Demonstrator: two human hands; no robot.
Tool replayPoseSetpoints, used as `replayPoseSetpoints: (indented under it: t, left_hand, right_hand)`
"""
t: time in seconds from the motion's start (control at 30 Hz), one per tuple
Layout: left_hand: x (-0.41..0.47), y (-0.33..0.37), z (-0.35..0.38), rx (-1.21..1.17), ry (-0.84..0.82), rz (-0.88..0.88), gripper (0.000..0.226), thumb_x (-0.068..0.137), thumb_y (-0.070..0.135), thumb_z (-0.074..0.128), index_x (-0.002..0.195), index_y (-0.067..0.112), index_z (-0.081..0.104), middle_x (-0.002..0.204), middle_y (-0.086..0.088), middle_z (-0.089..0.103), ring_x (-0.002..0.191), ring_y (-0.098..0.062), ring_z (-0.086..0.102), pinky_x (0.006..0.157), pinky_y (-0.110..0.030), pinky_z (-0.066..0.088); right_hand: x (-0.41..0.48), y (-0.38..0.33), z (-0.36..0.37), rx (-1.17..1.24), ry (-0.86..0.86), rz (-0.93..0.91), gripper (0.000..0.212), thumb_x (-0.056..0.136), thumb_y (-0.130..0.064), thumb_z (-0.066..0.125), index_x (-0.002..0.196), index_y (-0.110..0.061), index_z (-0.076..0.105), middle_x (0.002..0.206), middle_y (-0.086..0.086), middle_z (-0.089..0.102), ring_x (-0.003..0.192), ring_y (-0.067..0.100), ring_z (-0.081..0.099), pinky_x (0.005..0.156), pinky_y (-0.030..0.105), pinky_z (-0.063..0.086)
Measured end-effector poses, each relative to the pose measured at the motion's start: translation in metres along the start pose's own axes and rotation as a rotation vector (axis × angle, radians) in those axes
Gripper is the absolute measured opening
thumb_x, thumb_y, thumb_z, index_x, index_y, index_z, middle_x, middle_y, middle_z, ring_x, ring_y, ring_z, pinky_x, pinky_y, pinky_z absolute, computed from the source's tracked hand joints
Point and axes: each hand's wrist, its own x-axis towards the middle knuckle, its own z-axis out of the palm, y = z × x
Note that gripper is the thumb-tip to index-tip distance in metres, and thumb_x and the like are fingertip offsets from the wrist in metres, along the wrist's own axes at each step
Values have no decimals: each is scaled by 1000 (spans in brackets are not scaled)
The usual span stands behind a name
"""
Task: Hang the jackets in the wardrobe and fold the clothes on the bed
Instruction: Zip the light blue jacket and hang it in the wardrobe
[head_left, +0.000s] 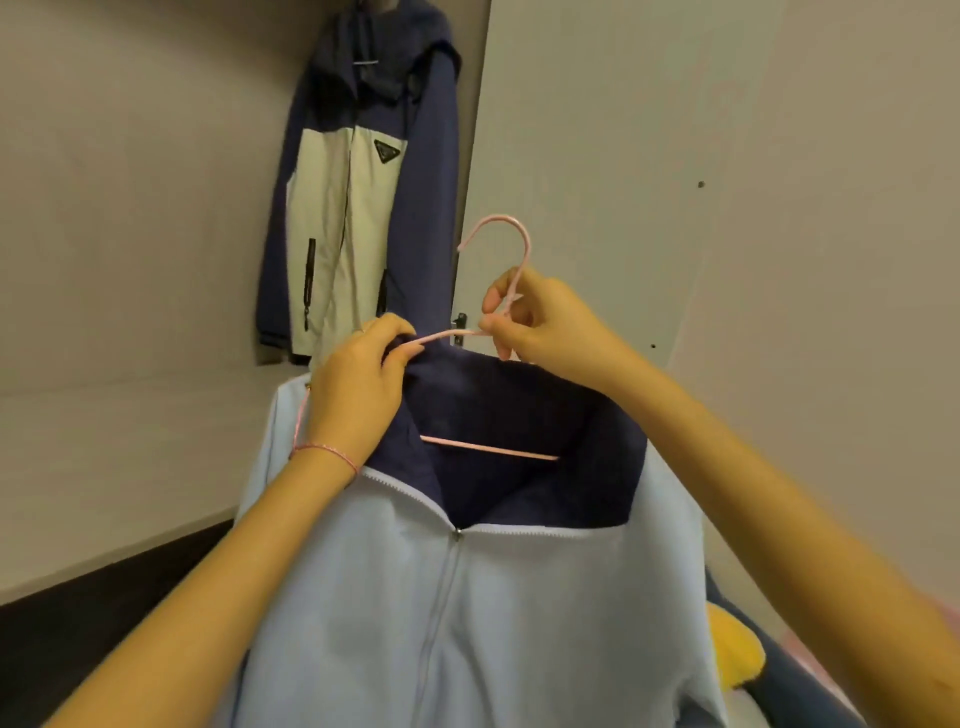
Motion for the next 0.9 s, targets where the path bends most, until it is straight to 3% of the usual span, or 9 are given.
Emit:
replayPoseSetpoints:
  t: [0.17,0.3,0.43,0.5,0.57,0.67,0.7,0.8,0.9]
  left_hand:
    - [49,-26,-22,-9,200,-3,8,92,21,56,94,15,61,89,-3,65,85,-28,59,78,-41,48]
    - [79,-44,-47,85,215,-7,12,92,23,55,95,14,62,93,-5,66,85,-26,58,71,-35,46]
    - [107,-76,-56,117,219,0,13,92,26,56,95,15,62,94,-4,67,87,-27,59,71,-37,48]
    - [129,-96,-54,119,213,26,12,92,29,56,94,18,61,92,-3,67,86,-28,59,70,-39,49]
    - [156,-115,-50,121,208,34,12,92,32,54,92,22,59,90,-2,67,85,-31,58,69,-40,49]
    - [200,-136,-47,114,219,48,11,93,30,54,92,20,60,90,-3,67,86,-32,58,74,-38,45]
    - [216,-143,-49,120,242,43,11,93,27,54,93,18,61,92,-5,67,88,-33,58,77,-38,43]
    - [266,-169,-61,130,295,41,13,93,27,54,95,17,61,99,-8,67,93,-35,57,78,-38,42]
    - [306,-192,-64,155,286,35,13,93,28,52,96,18,60,101,-9,66,94,-36,56,81,-40,41]
  right_hand:
    - [40,22,-23,-464,-68,-39,31,92,-40,55,113,-17,57,108,0,62,94,19,57,81,32,48]
    - [58,32,-10,-372,-28,-31,48,96,-45,45,71,-5,53,56,1,43,53,18,38,53,33,29]
    - [80,41,26,-511,200,-148,49,99,-45,35,86,-8,64,64,6,58,60,27,48,56,32,25]
    - [94,46,42,-464,345,-161,52,95,-46,31,94,-10,68,73,12,67,70,34,57,57,36,35]
    - [118,48,53,-374,400,-148,45,97,-43,36,87,-15,69,69,8,67,68,31,59,59,38,42]
    - [161,45,55,-248,399,-104,29,95,-41,48,69,-30,52,58,-8,52,57,12,48,57,34,36]
    - [175,42,54,-255,364,-92,21,92,-47,50,79,-32,54,64,-9,55,60,11,50,57,35,39]
    - [211,33,51,-384,306,-106,38,93,-51,45,119,-24,53,82,-3,63,75,19,57,65,36,46]
    - [241,31,46,-428,339,-152,31,98,-38,42,121,-20,52,72,-2,59,75,25,57,66,38,46]
